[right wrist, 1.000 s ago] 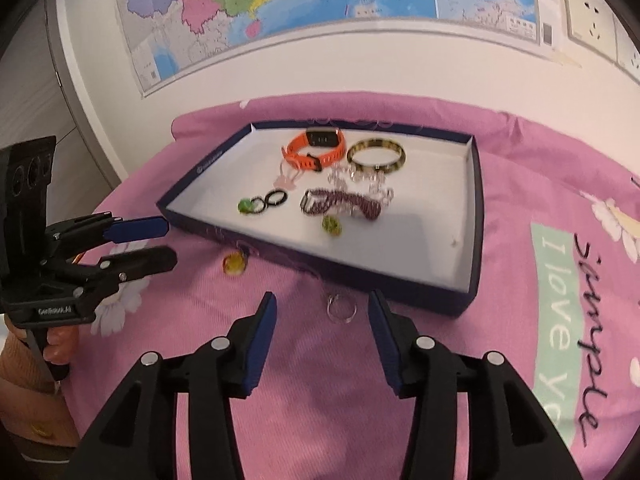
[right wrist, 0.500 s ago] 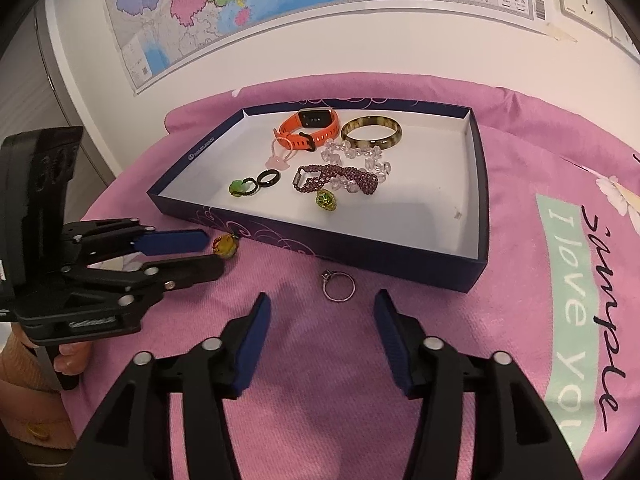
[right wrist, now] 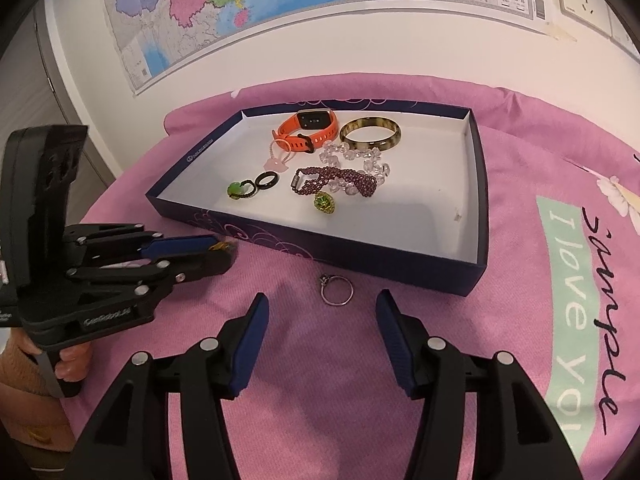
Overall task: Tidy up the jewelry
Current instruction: 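Grasp the yellow amber pendant with the left tool while the right grasps the silver ring, then carry the amber pendant toward the box with the left tool while the right carries the silver ring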
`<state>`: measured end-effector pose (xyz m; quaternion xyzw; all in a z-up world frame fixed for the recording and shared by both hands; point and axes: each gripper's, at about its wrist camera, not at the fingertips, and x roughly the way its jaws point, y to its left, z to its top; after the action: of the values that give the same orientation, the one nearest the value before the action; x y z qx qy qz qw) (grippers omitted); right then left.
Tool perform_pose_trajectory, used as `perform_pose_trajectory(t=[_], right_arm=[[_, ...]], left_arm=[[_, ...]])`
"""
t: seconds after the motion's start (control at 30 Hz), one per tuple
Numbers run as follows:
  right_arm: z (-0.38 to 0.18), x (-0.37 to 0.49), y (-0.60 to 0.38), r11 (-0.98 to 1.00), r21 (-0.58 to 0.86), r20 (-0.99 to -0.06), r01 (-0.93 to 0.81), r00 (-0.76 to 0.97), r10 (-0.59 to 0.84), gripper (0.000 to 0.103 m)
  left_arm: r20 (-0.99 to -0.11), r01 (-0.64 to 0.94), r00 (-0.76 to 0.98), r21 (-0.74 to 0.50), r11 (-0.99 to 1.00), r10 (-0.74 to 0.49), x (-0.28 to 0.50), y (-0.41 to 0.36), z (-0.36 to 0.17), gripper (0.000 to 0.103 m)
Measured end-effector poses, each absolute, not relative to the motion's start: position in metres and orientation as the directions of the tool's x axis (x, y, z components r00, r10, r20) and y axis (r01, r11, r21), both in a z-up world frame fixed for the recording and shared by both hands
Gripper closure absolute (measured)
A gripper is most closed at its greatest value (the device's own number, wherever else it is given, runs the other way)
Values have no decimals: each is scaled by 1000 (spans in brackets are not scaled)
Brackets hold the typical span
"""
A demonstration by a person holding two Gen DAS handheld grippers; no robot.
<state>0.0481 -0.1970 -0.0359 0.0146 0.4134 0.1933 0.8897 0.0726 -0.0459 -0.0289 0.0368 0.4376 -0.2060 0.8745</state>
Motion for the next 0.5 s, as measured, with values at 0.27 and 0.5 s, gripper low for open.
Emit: perform_pose_trajectory(t=[0.27,0.5], right_arm=[[-39,57,-184,938,96,-754,-333,591,287,72],[-41,54,-178,935,59,-757,-350,595,270,87]], left_arm=[[-775,388,533,-134,912,-340,57,-31,-28,85],[-771,377,540,-137,916,-338,53,-25,-29,85]])
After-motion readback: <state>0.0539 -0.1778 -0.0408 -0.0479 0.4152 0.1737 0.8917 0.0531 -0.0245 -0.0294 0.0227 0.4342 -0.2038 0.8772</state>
